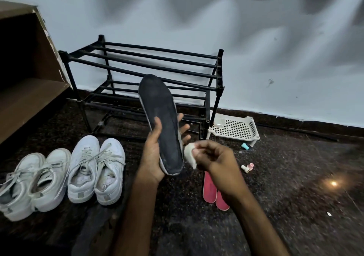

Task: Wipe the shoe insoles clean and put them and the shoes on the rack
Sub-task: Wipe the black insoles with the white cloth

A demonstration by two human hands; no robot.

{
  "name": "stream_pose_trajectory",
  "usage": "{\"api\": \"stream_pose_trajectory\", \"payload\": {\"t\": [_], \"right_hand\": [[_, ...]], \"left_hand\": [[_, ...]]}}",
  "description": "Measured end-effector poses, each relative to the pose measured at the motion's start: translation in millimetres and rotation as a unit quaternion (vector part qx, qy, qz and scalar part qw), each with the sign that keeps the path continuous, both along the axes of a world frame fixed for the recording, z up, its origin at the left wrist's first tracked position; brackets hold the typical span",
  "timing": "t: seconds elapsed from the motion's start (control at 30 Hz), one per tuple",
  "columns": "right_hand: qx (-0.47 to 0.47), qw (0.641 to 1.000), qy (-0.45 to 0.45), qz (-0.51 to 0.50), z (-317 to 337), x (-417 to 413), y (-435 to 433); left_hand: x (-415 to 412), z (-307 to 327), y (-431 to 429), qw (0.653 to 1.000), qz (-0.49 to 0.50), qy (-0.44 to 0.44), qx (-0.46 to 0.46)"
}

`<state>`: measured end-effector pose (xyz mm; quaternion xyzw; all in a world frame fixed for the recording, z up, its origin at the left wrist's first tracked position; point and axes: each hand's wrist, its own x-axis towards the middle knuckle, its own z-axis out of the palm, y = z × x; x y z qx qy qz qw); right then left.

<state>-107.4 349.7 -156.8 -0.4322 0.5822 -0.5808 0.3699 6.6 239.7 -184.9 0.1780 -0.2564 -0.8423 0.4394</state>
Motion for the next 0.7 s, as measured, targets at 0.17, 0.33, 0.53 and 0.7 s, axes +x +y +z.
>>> {"api": "stream_pose_trajectory", "payload": {"t": [0.17, 0.33, 0.53, 0.7], "right_hand": [[0.014, 0.977, -0.202, -0.061, -7, -12, -4], [0.004, 0.976, -0.199, -0.086, -12, -16, -7], [0.022, 0.989, 0.125, -0.077, -13, -14, -7], [0.031, 0.957, 0.279, -0.073, -5, -19, -10]], "left_hand": [[-8, -4, 14, 0.973, 0.027, -0.202, -0.111], [-12, -4, 21, 0.957, -0.01, -0.239, -0.161], [-12, 1, 24, 0.966, 0.033, -0.224, -0.122], [-7, -1, 23, 0.977, -0.004, -0.195, -0.09]]}}
